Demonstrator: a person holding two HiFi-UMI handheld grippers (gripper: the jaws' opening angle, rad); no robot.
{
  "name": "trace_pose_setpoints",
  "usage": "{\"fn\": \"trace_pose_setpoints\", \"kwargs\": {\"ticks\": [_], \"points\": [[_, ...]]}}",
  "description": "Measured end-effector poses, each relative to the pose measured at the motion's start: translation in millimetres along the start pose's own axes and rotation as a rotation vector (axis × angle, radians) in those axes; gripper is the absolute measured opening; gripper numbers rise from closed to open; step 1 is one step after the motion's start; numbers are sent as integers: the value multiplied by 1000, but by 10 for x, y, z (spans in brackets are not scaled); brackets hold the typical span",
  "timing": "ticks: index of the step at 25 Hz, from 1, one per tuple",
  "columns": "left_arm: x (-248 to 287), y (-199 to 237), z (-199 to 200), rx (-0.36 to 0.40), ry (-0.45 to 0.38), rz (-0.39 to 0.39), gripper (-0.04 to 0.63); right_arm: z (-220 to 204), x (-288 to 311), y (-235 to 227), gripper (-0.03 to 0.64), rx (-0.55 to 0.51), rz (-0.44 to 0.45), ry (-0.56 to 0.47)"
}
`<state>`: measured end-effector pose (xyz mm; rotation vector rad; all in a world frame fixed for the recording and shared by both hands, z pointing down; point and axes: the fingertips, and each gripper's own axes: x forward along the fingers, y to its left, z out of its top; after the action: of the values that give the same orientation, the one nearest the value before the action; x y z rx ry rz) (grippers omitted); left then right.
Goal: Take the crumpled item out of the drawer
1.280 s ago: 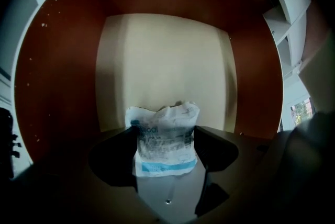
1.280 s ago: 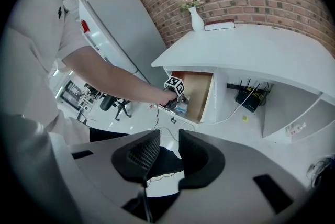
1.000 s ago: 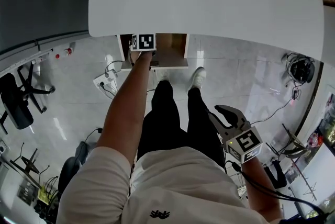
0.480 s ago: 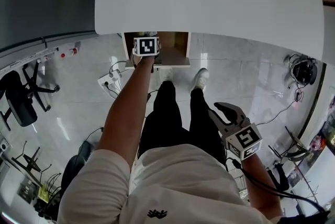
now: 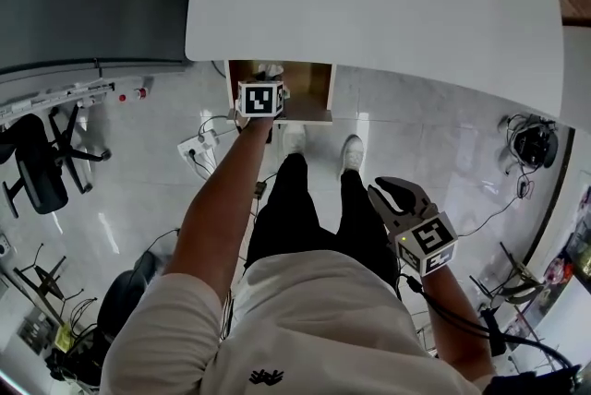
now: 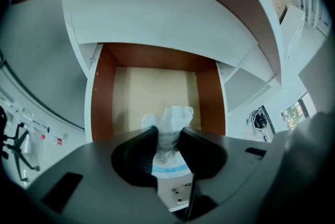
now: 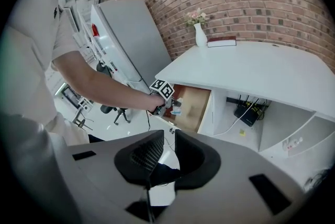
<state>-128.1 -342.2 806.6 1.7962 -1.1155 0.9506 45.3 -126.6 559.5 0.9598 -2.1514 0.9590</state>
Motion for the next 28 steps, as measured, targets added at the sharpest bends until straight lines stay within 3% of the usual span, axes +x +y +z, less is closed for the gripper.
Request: {"fn": "trace_pose_setpoints", "kwargs": {"ticks": [12,28], "points": [[-1247,-595,58,-10,-124,-6,133,146,-753,-269,41,-100,40,-58],[-3107,-2398,-547,33,-288,-85,132,56,-1865,-470,32,-261,140,-163]]}}
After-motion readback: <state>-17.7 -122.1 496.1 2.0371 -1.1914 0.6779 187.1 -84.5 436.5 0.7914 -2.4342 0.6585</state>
